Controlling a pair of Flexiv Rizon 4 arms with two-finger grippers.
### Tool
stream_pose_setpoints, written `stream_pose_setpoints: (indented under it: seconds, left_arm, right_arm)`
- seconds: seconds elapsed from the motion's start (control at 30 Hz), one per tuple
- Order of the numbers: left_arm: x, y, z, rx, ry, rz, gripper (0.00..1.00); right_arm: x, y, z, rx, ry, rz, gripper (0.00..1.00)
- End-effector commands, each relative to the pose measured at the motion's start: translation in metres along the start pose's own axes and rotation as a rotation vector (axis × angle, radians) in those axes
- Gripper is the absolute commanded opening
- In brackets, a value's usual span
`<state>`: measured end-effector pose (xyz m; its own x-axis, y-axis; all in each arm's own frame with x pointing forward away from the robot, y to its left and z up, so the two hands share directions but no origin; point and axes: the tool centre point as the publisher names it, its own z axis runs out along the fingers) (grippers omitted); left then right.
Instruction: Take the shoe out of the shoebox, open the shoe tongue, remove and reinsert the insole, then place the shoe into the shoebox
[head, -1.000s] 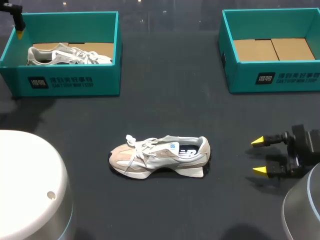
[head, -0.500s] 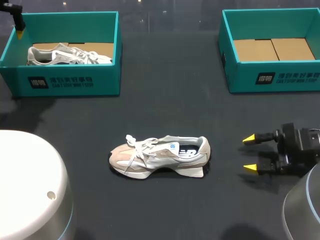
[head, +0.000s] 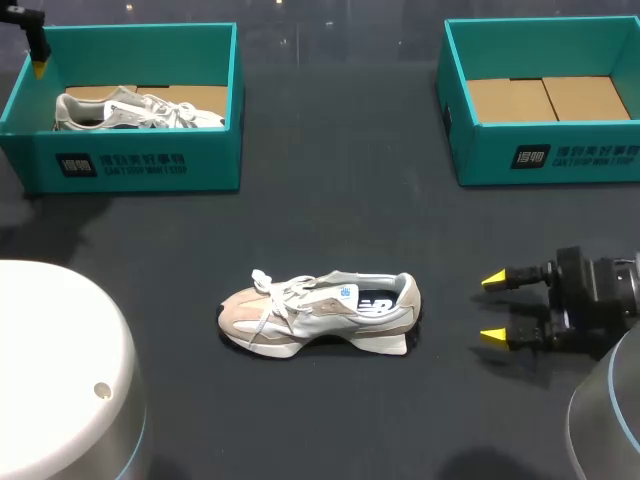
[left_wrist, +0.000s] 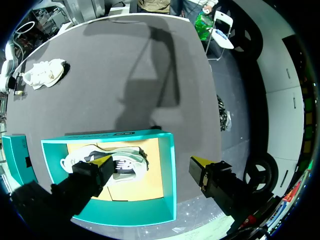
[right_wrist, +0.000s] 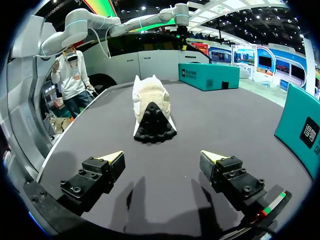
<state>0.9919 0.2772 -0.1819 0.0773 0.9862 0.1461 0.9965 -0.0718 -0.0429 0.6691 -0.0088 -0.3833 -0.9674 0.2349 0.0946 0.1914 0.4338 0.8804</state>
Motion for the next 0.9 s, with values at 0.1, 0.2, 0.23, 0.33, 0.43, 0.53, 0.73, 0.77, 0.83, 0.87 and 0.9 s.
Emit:
stream_pose_setpoints:
  seconds: [0.1,0.2,0.23,0.33,0.43,0.53,0.73,0.77,0.83,0.87,0.9]
  left_arm:
    - [0.0,-0.001,0.0,-0.003,0.001,0.001,1.0]
    - [0.0,-0.001,0.0,-0.003,0.001,0.001,1.0]
    - [0.0,-0.001,0.0,-0.003,0.001,0.001,1.0]
    - [0.0,-0.001,0.0,-0.003,0.001,0.001,1.0]
    - [0.0,-0.001,0.0,-0.003,0.001,0.001,1.0]
    - [0.0,-0.001,0.0,-0.003,0.001,0.001,1.0]
    - [0.0,-0.001,0.0,-0.003,0.001,0.001,1.0]
    - [0.0,-0.001,0.0,-0.003,0.001,0.001,1.0]
    - [0.0,-0.001,0.0,-0.003,0.001,0.001,1.0]
    - [0.0,-0.001,0.0,-0.003,0.001,0.001,1.0]
    - [0.0,-0.001,0.0,-0.003,0.001,0.001,1.0]
  right_arm:
    - [0.006,0.014,0.032,0.021,-0.07,0.031,1.0]
    - [0.007,0.017,0.037,0.015,-0.069,0.029,1.0]
    - [0.007,0.018,0.038,0.014,-0.069,0.03,1.0]
    - [0.007,0.018,0.042,0.016,-0.072,0.036,1.0]
    - [0.008,0.019,0.047,0.018,-0.078,0.047,1.0]
    - [0.009,0.02,0.052,0.021,-0.083,0.055,1.0]
    - [0.01,0.022,0.059,0.021,-0.082,0.058,1.0]
    - [0.01,0.023,0.061,0.019,-0.082,0.056,1.0]
    - [0.011,0.024,0.063,0.018,-0.078,0.053,1.0]
    - [0.011,0.024,0.065,0.018,-0.078,0.053,1.0]
    - [0.011,0.024,0.066,0.016,-0.075,0.053,1.0]
